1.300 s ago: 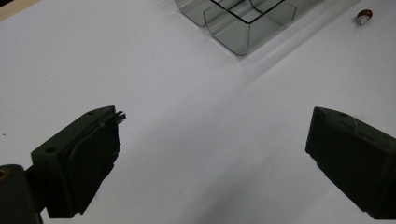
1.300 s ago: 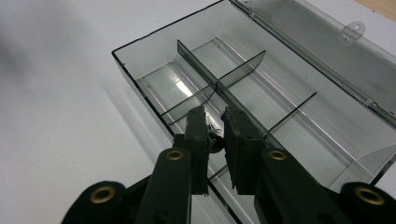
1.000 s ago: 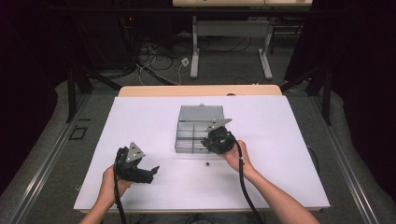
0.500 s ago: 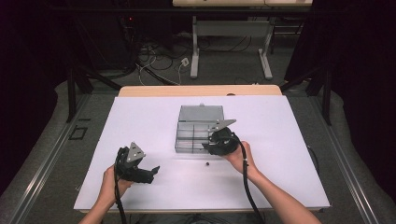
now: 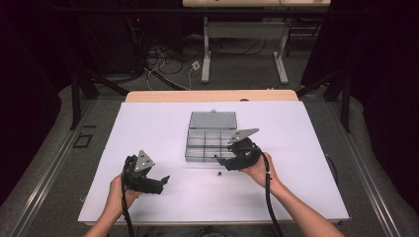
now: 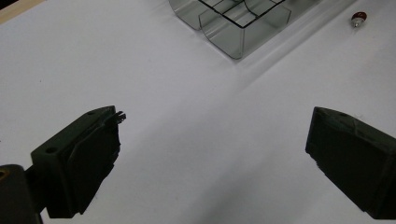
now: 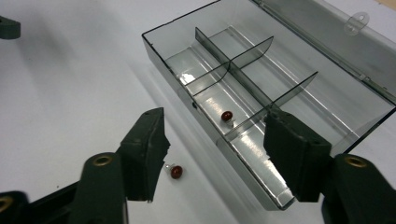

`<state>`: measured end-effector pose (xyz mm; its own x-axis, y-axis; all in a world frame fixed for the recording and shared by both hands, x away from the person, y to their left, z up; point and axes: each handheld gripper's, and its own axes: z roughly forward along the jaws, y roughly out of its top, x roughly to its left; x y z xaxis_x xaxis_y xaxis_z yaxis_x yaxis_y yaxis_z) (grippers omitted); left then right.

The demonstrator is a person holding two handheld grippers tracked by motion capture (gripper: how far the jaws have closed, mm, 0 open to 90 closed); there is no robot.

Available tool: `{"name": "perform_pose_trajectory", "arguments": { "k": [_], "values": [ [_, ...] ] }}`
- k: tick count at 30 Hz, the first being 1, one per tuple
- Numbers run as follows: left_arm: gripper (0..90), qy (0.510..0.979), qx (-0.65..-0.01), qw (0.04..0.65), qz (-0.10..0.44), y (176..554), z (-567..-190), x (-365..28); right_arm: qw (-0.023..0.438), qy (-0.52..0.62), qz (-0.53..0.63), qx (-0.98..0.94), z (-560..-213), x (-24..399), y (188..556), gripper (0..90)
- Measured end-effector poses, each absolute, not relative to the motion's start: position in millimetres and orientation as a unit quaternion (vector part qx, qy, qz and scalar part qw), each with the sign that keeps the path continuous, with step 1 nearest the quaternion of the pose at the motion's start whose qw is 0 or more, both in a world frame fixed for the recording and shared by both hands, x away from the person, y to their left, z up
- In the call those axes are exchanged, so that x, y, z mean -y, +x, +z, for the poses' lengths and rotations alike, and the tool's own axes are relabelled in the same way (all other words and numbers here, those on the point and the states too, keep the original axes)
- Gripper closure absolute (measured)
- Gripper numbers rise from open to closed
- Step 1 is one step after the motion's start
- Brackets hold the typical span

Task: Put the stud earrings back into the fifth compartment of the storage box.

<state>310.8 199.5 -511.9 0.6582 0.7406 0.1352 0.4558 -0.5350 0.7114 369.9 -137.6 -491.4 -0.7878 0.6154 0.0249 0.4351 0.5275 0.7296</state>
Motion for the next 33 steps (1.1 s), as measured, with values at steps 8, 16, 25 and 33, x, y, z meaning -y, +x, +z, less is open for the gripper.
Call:
{"name": "perform_pose_trajectory", "arguments": {
  "k": [8,16,25,33],
  "values": [
    [2.9,0.849,-0.350,0.330,0.216,310,-512,-199,0.103,0.285,0.380,-0.874,-487,138,362,26.3],
    [2.9,0.849,-0.352,0.330,0.217,311,-512,-199,0.104,0.270,0.389,-0.874,-484,141,353,20.3],
    [2.9,0.851,-0.353,0.327,0.209,312,-512,-199,0.090,0.252,0.388,-0.882,-490,153,346,17.6],
    [2.9,0.851,-0.352,0.328,0.210,311,-512,-198,0.059,0.244,0.378,-0.891,-496,149,346,16.0]
  ]
}}
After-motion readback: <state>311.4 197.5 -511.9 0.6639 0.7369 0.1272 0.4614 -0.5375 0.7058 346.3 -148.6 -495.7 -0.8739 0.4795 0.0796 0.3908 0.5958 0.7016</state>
